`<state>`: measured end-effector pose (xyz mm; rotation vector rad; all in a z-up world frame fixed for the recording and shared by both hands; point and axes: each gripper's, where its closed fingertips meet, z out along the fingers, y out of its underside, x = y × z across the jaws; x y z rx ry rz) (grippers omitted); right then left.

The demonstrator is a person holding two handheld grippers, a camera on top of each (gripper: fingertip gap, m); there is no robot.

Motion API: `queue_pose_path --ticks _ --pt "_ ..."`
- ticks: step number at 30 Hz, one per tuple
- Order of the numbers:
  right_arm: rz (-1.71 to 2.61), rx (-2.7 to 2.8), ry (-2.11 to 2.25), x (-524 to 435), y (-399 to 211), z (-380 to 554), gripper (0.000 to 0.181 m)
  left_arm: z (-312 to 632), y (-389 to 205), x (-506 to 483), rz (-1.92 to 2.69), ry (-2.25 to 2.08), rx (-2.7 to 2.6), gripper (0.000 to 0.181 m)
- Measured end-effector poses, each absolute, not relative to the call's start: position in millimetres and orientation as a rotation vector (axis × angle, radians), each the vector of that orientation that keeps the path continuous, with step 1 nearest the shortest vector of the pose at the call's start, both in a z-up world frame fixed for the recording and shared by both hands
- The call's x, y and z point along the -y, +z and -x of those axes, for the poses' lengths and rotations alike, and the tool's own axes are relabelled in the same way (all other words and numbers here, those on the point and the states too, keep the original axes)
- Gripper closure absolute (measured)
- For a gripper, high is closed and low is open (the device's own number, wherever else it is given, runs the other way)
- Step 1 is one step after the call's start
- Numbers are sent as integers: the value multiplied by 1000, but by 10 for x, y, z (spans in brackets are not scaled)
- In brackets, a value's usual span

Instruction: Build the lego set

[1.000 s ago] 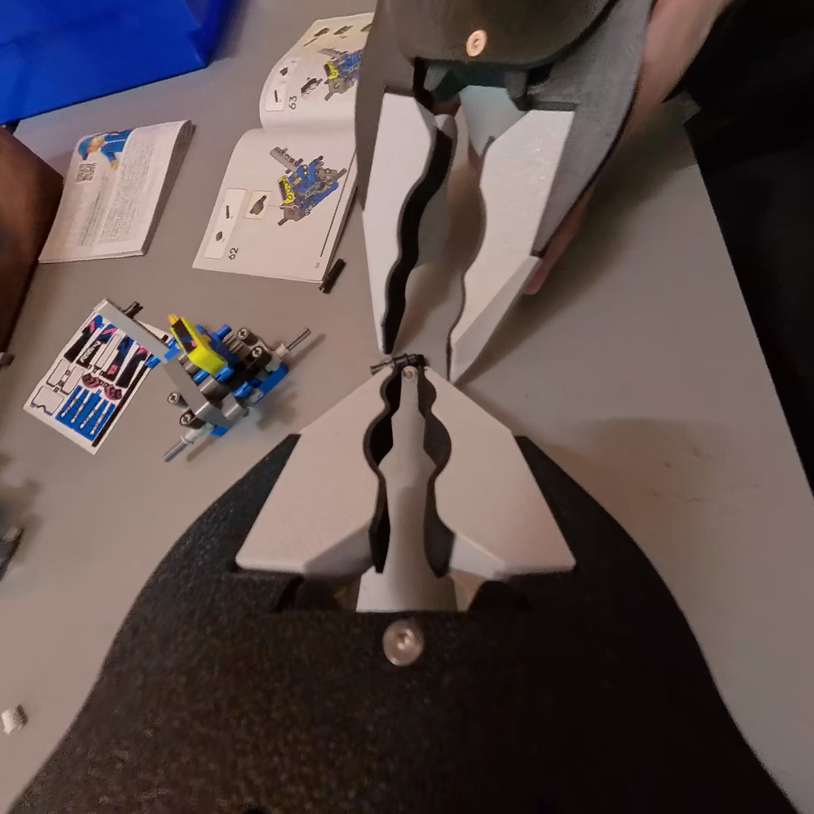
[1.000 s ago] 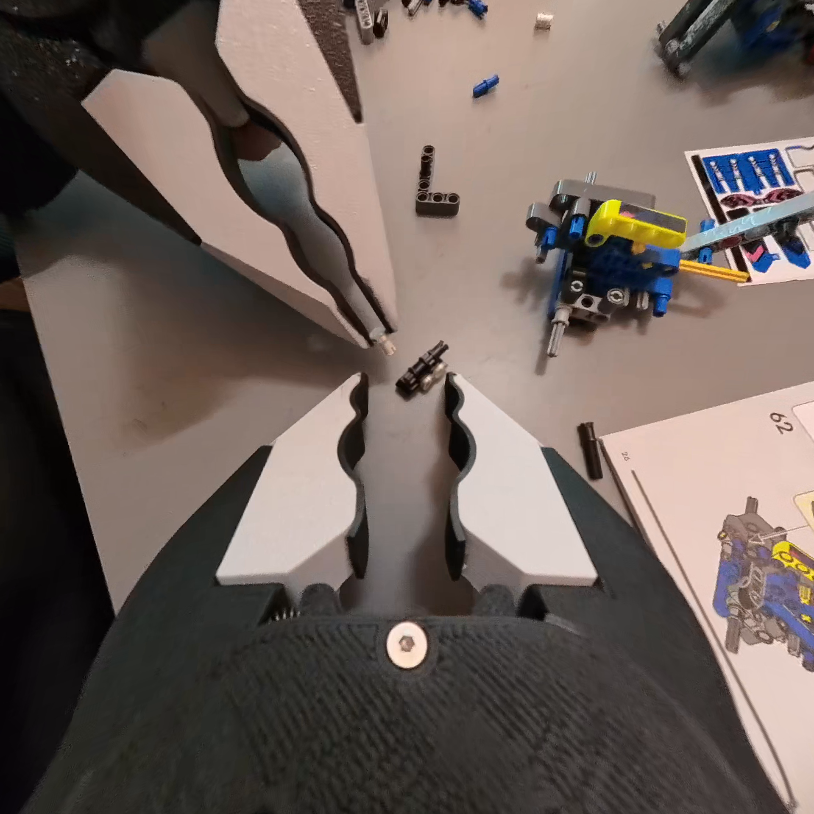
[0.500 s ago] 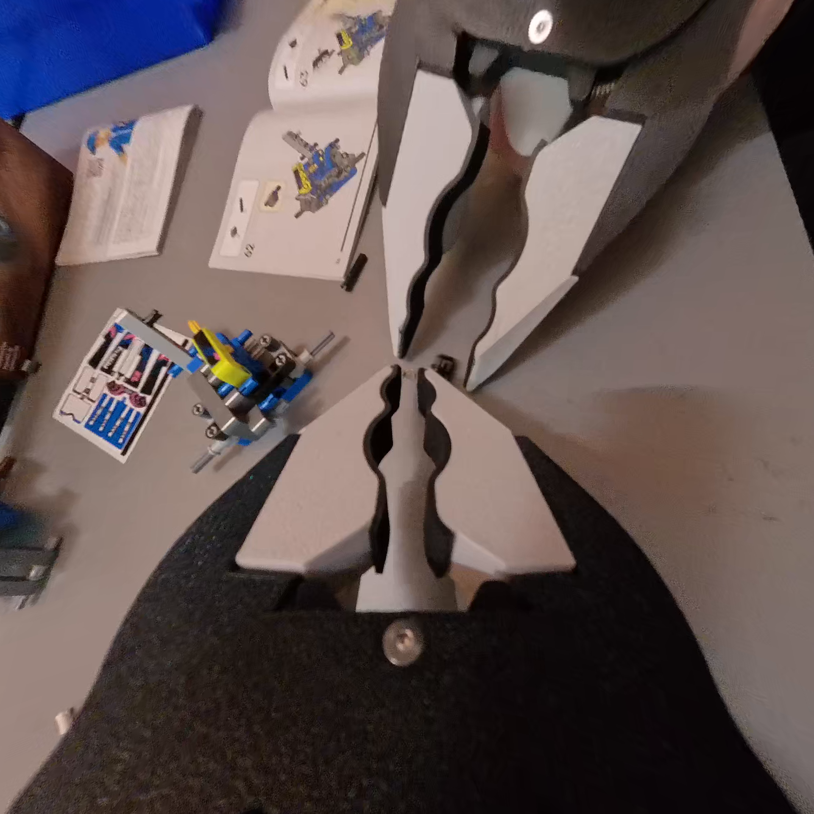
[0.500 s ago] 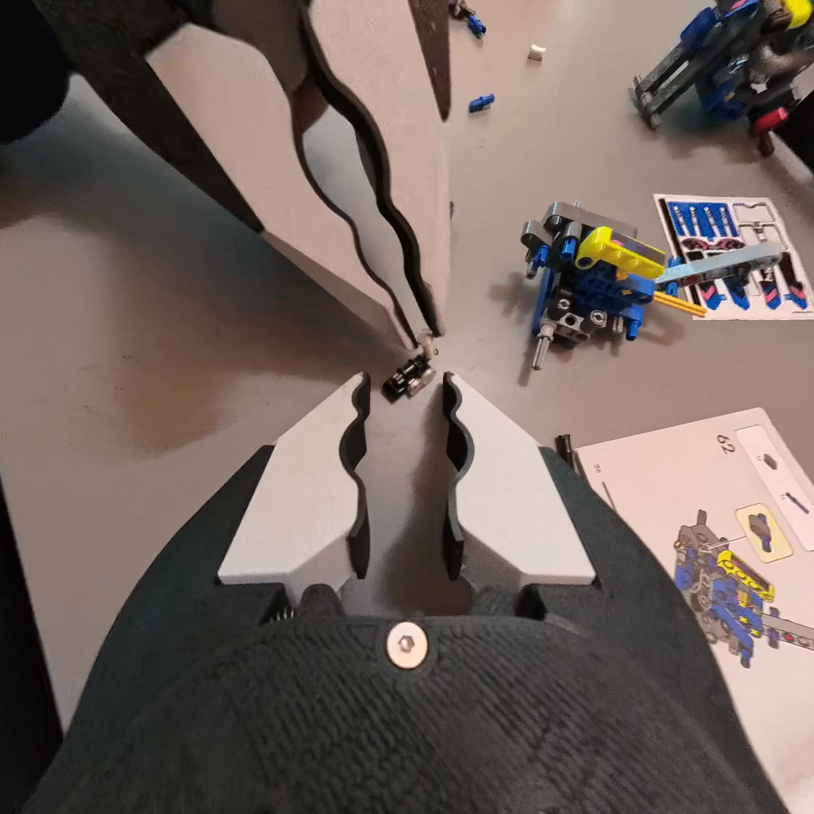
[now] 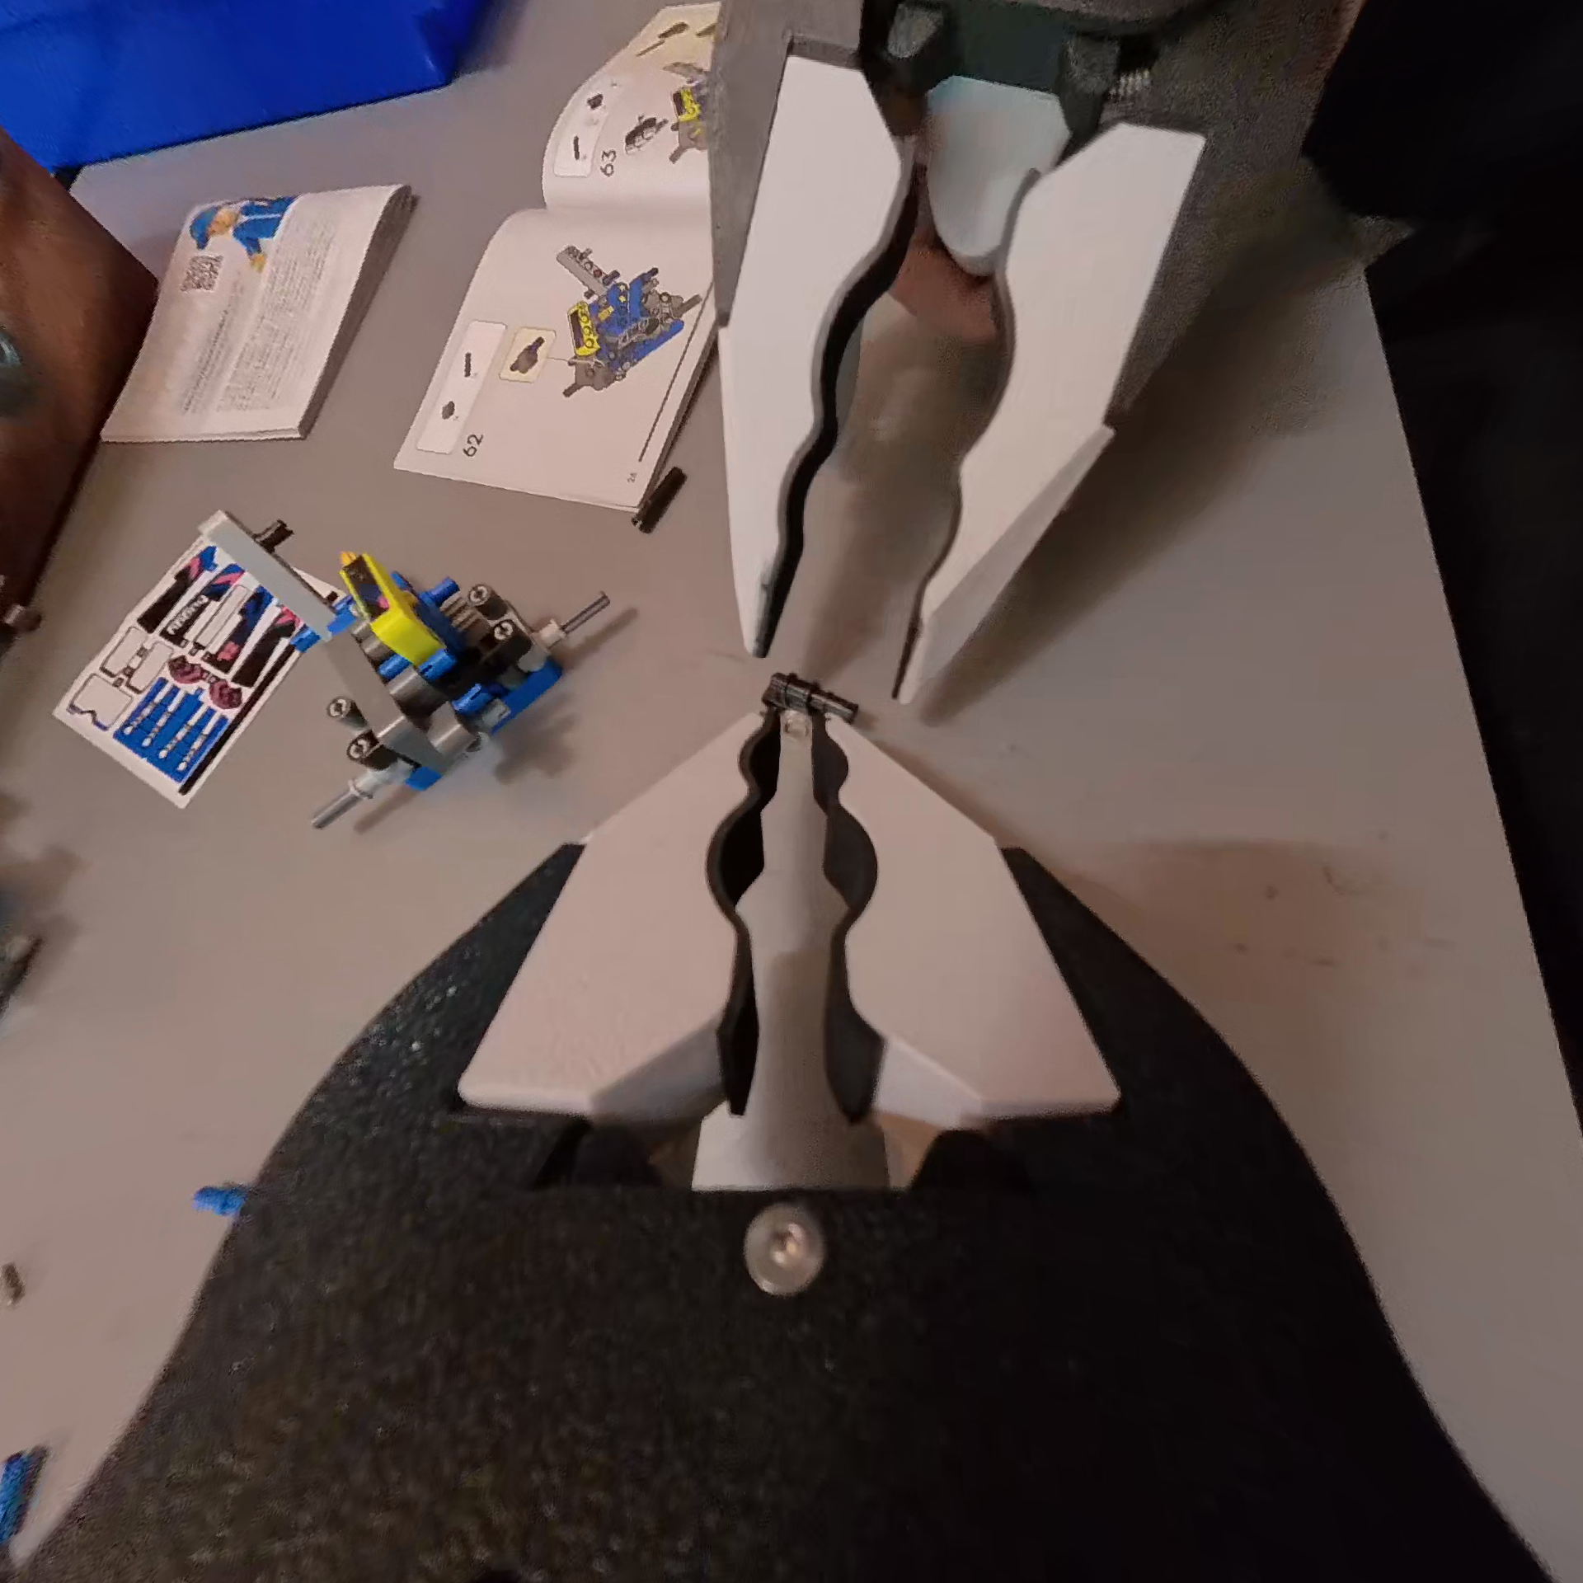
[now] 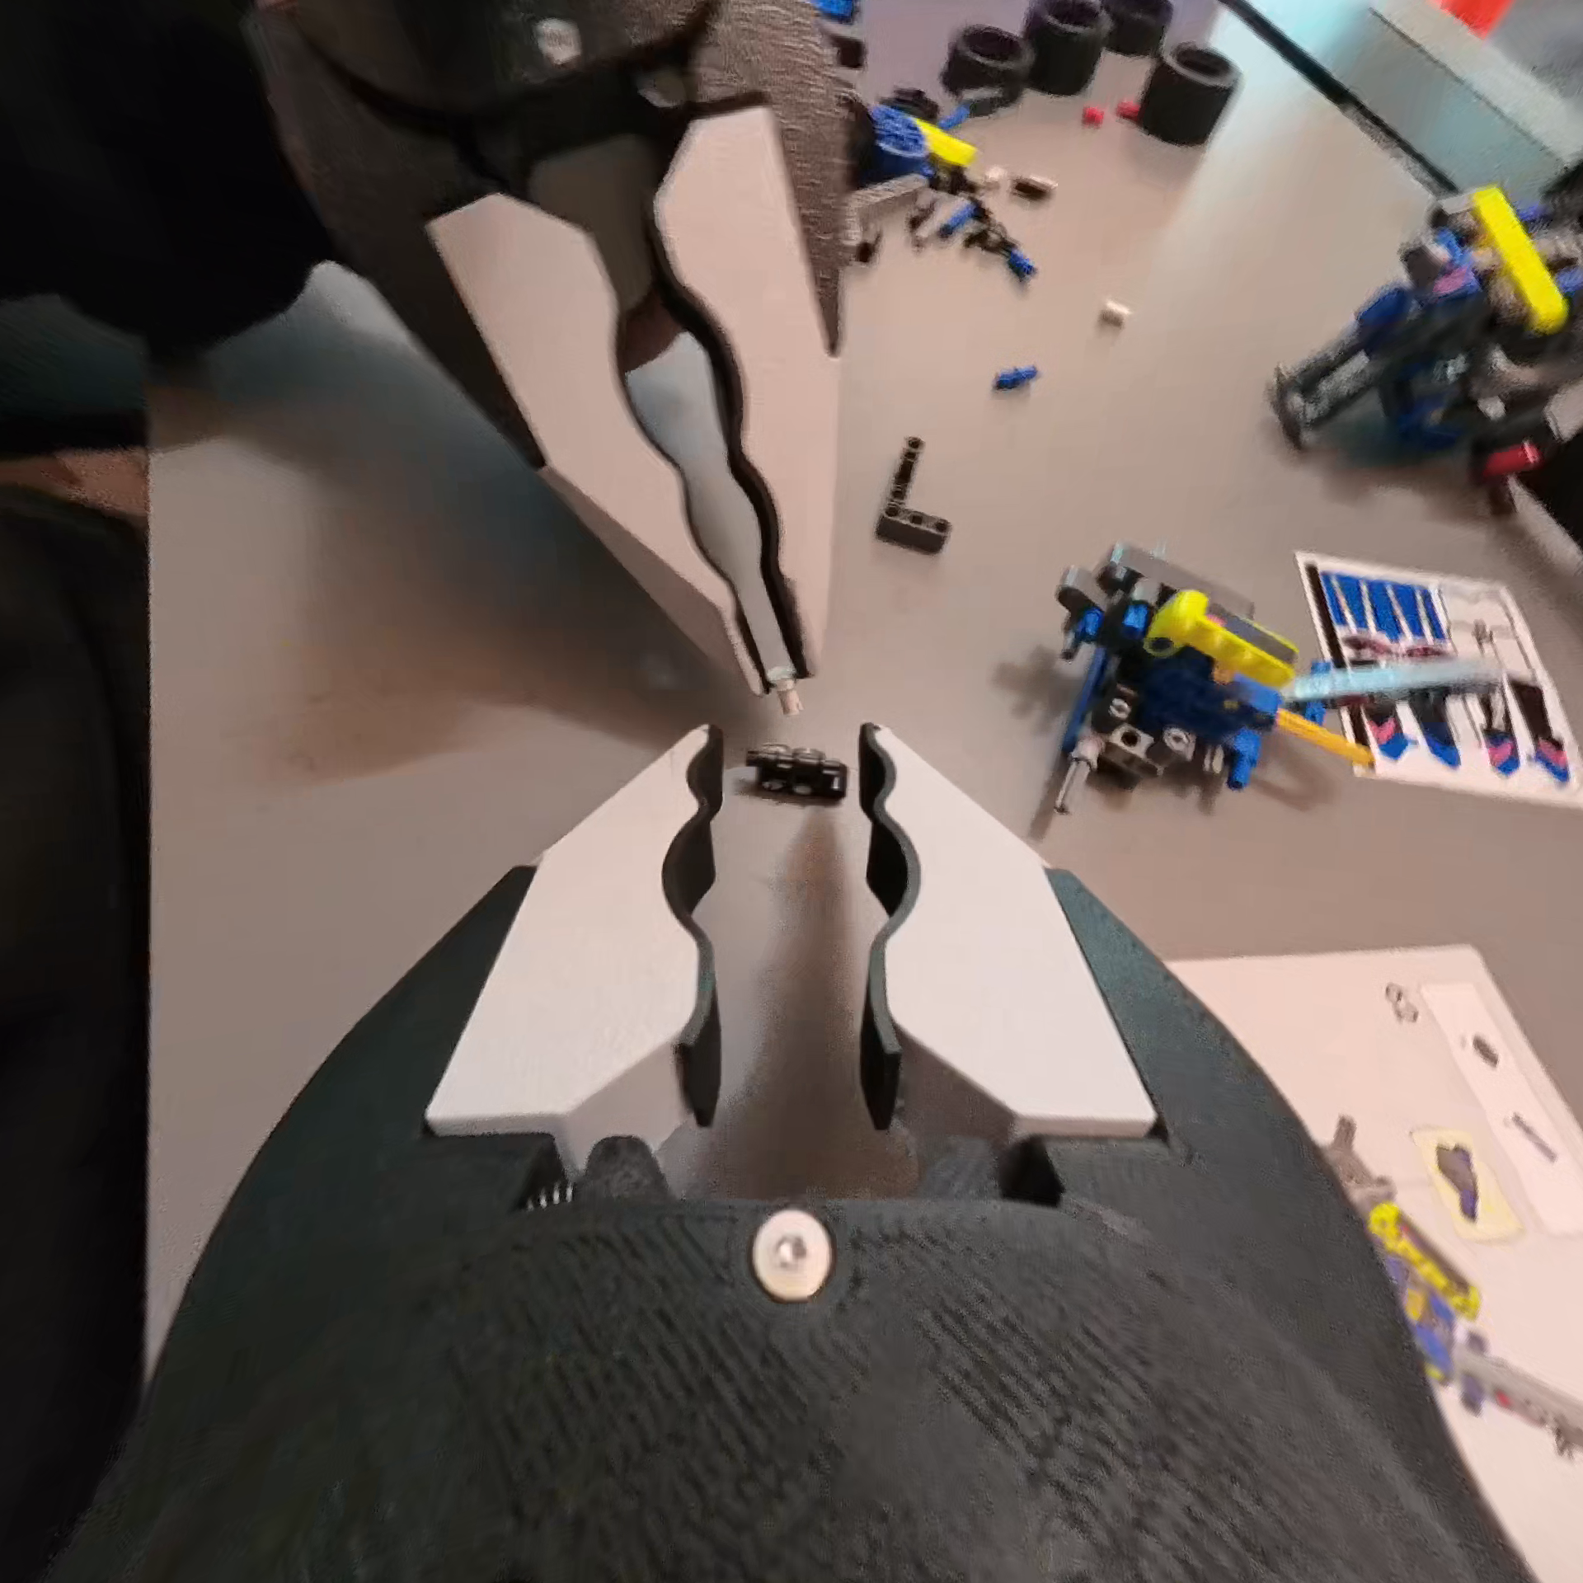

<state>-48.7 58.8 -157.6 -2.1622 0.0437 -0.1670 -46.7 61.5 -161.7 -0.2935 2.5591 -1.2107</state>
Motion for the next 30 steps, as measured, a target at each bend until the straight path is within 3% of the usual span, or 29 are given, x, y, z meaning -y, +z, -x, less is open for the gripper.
queue_pose_path --ticks 5,17,20,23,30 --pt "2244 326 -363 -556 -1760 517 152 459 -1669 -539 301 -1203 -2571 177" --pt "2259 219 -398 -310 -1784 601 164 549 -1599 -514 314 -1239 -2545 177" --pt "2278 165 -317 -232 -1788 680 162 560 -1573 -471 316 -1275 -2540 177" --pt "2324 152 -245 -137 -1778 726 146 579 -1554 -436 316 -1313 -2546 177" --pt "2258 217 -198 -128 -1679 647 147 569 -1625 -370 242 -1296 -2586 177"
